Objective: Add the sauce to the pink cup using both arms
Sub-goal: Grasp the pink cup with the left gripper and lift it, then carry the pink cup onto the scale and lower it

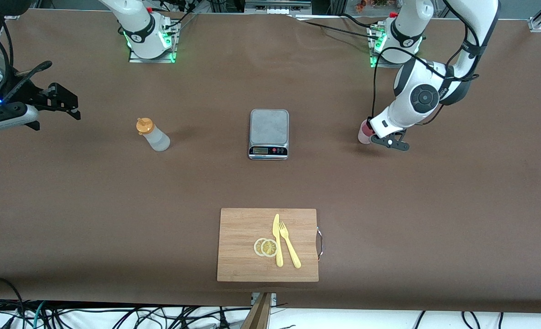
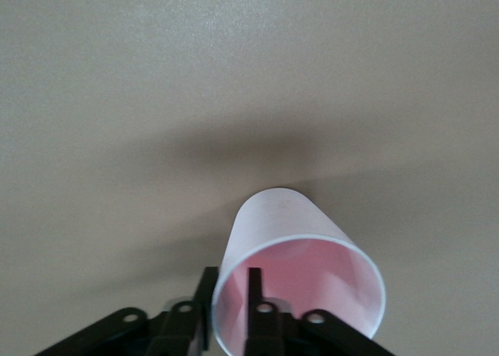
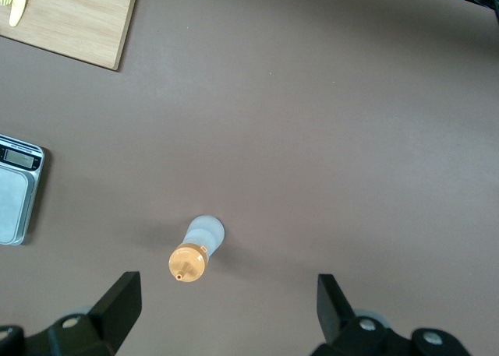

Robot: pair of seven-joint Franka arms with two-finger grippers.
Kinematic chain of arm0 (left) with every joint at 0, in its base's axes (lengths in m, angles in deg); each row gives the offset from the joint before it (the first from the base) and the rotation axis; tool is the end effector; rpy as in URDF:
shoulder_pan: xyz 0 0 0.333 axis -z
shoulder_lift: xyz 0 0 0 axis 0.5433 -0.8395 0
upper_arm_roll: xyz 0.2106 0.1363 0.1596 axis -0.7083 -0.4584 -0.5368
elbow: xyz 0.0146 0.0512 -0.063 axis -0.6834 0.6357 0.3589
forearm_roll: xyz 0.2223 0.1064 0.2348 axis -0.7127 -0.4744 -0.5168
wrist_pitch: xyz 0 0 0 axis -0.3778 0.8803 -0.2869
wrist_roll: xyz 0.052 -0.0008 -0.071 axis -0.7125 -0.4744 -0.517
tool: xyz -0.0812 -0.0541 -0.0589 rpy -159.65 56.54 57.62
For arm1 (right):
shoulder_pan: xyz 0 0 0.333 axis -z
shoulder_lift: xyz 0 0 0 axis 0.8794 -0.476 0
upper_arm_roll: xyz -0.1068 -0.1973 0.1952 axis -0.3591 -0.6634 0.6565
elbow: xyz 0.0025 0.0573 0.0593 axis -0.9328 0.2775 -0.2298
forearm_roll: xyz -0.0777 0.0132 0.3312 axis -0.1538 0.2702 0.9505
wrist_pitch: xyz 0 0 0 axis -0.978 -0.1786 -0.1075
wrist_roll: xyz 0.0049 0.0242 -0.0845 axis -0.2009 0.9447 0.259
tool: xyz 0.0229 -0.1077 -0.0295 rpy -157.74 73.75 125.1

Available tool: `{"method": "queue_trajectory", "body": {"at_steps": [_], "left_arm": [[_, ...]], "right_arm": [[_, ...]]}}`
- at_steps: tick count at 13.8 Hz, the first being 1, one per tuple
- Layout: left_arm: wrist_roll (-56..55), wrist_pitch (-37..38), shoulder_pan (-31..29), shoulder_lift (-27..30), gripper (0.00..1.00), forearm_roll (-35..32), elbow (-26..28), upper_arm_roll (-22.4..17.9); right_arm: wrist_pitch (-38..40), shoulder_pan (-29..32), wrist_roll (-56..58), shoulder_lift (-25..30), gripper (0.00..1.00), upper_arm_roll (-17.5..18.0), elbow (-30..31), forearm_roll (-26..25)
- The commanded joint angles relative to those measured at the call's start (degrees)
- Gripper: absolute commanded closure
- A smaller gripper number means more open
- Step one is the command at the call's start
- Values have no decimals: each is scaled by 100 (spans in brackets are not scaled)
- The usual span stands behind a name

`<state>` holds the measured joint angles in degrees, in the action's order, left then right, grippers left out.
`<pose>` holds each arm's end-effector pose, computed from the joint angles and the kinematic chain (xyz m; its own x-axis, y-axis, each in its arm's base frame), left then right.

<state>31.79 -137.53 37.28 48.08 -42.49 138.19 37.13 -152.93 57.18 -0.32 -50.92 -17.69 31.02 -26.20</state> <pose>0.4159 -0.1242 0.2438 0.9492 -0.2437 -0.1990 -0.2388 -0.9698 0.0484 0.5171 0.0424 0.5820 0.9570 0.2873 0.0407 0.2880 -0.9575 -0.0133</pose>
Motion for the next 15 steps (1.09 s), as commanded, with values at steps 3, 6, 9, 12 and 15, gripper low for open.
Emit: {"method": "queue_trajectory", "body": {"at_steps": [3,6,9,12,15], "left_arm": [[3,287,55,198,100,-39,-211,88],[-58,1227,64,155,100,-30,-1071,281],[-670,1520,117,-82,100,40,-1792,728],[-1759,1975,195,-582,100,49,-2810,1325],[-3060,2135,835,-1145,100,41,-3629,1477]], "right_arm": [[52,0,-15,-16,0,4,-94,96],[34,9,-15,-16,0,-4,-94,96],[25,9,-15,-25,0,-5,-94,96],[17,26,-15,-25,0,-13,-94,105],[17,35,-15,-25,0,-40,-94,253]]}}
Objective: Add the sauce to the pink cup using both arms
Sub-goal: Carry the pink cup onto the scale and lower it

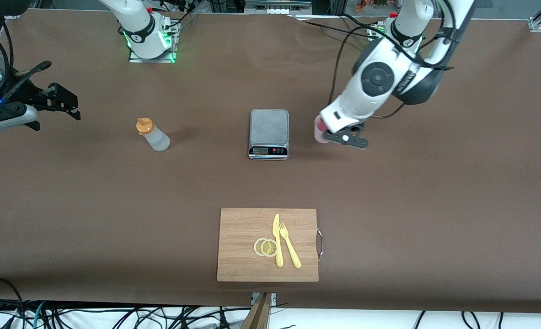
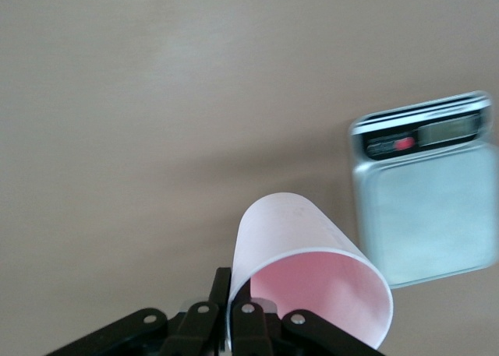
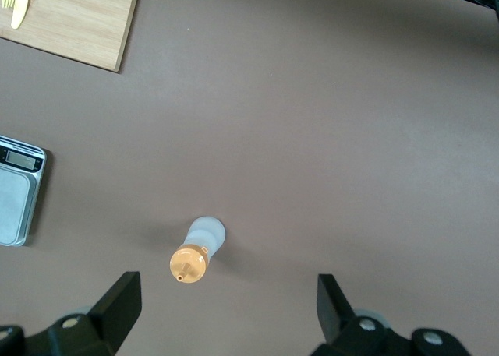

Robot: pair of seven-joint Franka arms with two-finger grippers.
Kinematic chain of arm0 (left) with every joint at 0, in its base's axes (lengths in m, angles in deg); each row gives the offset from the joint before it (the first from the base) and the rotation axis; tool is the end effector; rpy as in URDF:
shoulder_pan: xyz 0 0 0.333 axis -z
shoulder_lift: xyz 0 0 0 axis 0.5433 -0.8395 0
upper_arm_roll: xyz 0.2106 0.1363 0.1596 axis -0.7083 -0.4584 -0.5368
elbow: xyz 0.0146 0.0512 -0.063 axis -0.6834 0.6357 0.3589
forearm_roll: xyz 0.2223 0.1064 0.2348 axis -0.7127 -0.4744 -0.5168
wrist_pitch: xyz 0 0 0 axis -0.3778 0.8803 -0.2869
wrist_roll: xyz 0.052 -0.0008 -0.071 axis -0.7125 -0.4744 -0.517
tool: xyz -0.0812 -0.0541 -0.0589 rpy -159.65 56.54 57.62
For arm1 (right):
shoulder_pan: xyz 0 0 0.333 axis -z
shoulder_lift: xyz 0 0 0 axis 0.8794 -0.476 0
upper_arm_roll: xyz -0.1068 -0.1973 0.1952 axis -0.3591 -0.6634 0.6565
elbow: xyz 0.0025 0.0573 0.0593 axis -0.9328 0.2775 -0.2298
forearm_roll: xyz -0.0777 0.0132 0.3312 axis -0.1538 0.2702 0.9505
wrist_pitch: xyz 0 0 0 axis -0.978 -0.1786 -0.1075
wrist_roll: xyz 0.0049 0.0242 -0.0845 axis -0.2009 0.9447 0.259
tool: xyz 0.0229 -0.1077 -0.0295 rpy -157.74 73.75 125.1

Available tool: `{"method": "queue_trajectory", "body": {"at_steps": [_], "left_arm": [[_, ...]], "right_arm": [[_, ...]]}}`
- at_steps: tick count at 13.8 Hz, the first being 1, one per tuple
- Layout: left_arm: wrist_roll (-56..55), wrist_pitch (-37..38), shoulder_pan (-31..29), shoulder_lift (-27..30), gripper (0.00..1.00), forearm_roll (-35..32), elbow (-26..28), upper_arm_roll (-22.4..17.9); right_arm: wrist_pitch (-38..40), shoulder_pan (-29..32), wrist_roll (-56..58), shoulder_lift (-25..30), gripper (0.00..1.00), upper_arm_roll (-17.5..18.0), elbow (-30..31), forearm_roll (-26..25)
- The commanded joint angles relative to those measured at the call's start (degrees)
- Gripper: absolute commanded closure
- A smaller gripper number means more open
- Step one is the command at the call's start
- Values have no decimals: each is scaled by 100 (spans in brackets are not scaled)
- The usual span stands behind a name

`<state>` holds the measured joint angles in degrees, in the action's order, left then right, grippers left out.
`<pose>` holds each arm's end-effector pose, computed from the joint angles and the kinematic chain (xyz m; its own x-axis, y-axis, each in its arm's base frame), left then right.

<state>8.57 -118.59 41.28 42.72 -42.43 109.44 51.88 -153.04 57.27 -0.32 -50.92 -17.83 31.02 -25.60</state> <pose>0.4507 -0.3057 0.3639 0.9737 -0.1727 -0.1487 -0.1605 -0.9829 0.0901 0.5174 0.0415 0.5822 0.9582 0.2824 0.0447 0.2836 -0.9587 -0.0230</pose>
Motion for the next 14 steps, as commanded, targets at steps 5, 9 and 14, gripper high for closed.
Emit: {"method": "queue_trajectory", "body": {"at_steps": [5,9,14], "left_arm": [[-2173,145,1298,-1637,100,-70,-1565,-69],[-2525,-40,1431,-1954,100,-528,-1583,-34],[-2526,-102,1563,-2016,81,-528,-1574,-34]], "right_arm": [[89,52,2,-25,0,-43,-85,185],[37,70,2,-25,0,-95,-93,141],[72,61,64,-68,0,-96,-85,133]]}}
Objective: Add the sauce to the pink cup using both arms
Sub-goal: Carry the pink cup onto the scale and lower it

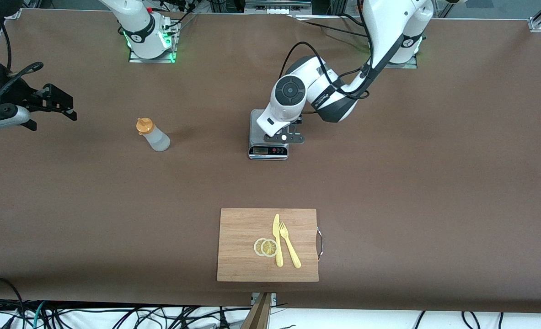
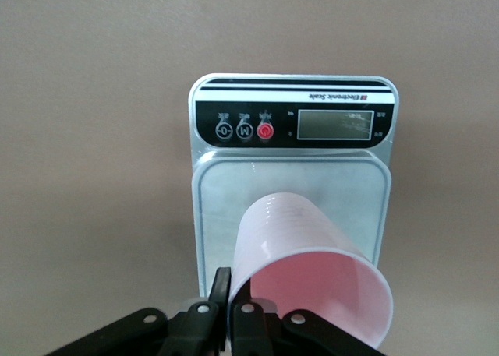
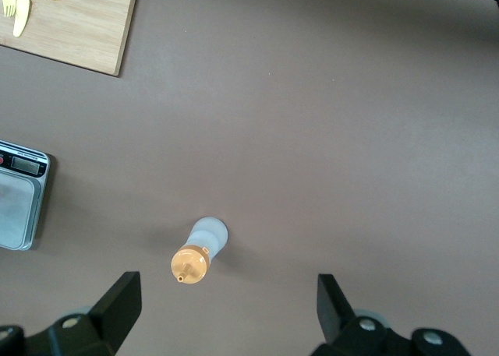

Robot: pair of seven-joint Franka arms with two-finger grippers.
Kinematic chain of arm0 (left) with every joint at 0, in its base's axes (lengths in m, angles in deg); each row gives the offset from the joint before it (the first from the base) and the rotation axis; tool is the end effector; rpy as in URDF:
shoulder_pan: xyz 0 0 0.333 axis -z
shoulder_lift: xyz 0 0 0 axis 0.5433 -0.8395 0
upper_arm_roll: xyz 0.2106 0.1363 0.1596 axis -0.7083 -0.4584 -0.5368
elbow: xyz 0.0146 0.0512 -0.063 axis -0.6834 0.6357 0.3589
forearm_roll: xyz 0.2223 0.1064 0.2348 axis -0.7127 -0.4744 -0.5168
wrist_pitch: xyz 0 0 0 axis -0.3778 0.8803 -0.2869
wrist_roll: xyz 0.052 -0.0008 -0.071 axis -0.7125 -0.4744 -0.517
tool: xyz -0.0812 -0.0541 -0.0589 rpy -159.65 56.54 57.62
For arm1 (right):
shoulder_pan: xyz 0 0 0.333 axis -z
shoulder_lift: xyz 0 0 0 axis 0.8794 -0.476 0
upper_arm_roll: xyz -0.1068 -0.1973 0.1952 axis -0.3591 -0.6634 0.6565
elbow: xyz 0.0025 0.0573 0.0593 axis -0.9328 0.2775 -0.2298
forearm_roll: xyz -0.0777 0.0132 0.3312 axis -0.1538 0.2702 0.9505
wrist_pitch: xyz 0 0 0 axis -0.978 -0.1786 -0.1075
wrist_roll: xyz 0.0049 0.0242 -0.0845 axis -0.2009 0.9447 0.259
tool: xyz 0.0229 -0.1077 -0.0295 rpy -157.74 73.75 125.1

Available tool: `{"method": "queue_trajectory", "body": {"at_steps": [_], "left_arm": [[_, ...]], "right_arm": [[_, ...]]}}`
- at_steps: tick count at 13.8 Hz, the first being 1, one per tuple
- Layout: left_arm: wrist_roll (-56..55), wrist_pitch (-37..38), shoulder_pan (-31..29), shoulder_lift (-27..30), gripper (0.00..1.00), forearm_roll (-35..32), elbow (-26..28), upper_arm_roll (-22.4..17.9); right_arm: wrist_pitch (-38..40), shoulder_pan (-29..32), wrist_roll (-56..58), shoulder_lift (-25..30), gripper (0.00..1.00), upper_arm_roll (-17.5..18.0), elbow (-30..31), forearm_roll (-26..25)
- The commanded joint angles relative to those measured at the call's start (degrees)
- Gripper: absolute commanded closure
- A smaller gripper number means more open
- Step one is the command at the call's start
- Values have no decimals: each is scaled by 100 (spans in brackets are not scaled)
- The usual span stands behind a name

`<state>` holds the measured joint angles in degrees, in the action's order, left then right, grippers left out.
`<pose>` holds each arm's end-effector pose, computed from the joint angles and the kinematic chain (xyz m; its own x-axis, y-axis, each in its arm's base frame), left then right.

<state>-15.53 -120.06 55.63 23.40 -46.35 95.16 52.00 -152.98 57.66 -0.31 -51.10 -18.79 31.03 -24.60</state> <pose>0.4187 -0.4408 0.2838 0.9674 0.0013 -0.2531 0.0164 -0.9982 0.0576 0.5188 0.0313 0.5805 0.9650 0.2584 0.0440 0.2601 -0.9647 -0.0403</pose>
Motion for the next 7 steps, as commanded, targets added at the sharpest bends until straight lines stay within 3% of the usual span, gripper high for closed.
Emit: {"method": "queue_trajectory", "body": {"at_steps": [1,7], "left_arm": [[-124,45,153,-93,1,-136,-137,-46],[-116,98,136,38,0,-136,-163,-37]], "right_arm": [[66,31,63,-59,0,0,-85,33],[66,31,81,-68,0,-17,-85,33]]}}
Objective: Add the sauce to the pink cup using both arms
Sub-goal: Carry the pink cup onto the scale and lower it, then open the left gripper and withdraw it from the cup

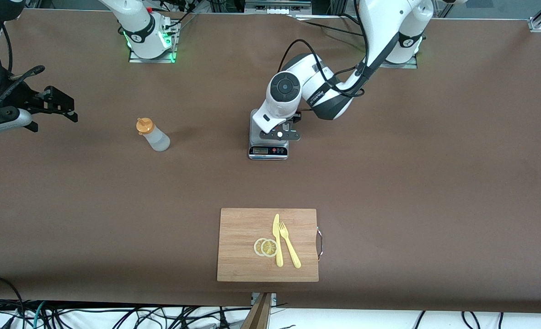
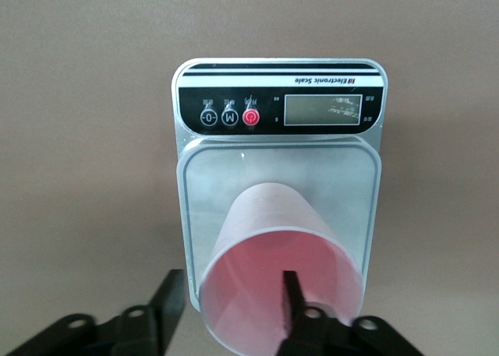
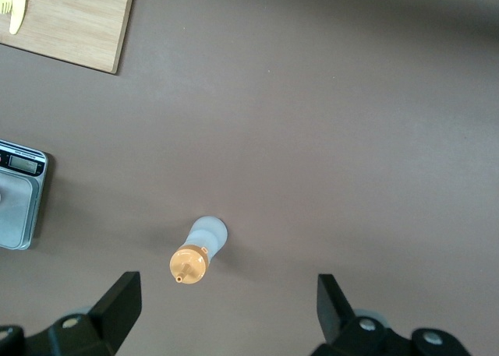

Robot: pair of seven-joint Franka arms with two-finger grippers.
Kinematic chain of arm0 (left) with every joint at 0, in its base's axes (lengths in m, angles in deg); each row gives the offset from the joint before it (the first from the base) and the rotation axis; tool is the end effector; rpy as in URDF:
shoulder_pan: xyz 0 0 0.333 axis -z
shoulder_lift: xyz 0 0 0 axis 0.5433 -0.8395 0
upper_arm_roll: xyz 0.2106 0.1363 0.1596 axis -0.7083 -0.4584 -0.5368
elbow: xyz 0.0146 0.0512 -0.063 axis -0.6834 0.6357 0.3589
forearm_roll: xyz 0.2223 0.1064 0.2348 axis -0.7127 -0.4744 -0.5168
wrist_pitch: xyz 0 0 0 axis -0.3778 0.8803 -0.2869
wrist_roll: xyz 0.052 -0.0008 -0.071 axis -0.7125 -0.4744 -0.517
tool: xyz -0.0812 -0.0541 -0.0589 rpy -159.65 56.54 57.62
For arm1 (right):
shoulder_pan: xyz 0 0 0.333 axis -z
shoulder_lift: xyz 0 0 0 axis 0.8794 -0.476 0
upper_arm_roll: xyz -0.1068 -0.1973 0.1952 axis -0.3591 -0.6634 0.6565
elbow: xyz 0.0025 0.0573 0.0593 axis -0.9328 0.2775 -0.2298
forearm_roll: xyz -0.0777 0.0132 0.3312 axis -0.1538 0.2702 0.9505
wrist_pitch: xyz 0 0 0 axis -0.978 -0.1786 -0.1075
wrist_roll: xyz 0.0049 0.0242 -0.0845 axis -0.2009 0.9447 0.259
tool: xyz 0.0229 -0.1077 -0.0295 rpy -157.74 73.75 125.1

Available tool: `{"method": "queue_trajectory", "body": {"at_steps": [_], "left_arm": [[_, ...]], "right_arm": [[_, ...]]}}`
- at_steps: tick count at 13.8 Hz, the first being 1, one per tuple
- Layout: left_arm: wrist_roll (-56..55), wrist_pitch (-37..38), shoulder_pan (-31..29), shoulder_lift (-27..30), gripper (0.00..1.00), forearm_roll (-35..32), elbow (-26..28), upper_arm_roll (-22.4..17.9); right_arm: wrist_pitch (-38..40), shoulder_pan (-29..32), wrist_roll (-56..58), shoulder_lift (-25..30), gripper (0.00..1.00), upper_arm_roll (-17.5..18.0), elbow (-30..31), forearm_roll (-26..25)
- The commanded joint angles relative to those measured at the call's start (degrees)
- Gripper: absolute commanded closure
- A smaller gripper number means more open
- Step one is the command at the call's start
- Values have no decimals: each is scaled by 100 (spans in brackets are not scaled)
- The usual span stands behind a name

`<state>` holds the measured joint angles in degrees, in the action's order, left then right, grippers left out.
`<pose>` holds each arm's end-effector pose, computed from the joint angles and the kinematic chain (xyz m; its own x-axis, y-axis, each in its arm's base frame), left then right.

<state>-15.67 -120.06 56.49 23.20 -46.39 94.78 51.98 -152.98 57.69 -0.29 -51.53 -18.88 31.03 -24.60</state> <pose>0.4137 -0.4476 0.2842 0.9678 -0.0100 -0.2515 0.0053 -0.9982 0.0598 0.5207 0.0304 0.5766 0.9658 0.2567 0.0367 0.2581 -0.9652 -0.0417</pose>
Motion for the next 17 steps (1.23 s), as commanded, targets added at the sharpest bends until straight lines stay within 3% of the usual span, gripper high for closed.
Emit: {"method": "queue_trajectory", "body": {"at_steps": [1,2,6,11,15,17], "left_arm": [[-111,106,41,111,0,-80,-143,-27],[-111,150,24,268,0,-70,-134,-26],[-14,1466,-274,1094,0,-79,-143,-27],[-32,2258,-756,2157,0,-62,-230,-62],[-6,3821,-1696,2414,0,-53,-1213,-53],[353,3877,-1839,2510,0,-53,-1373,-271]], "right_arm": [[66,28,78,-24,0,-8,-85,33],[66,28,69,-24,0,-8,-85,33],[92,28,69,-24,0,-8,-85,24],[110,28,17,-24,0,-26,-85,-89],[250,11,-509,-15,0,-17,-85,-213],[294,10,-599,-15,0,-17,-85,-240]]}}
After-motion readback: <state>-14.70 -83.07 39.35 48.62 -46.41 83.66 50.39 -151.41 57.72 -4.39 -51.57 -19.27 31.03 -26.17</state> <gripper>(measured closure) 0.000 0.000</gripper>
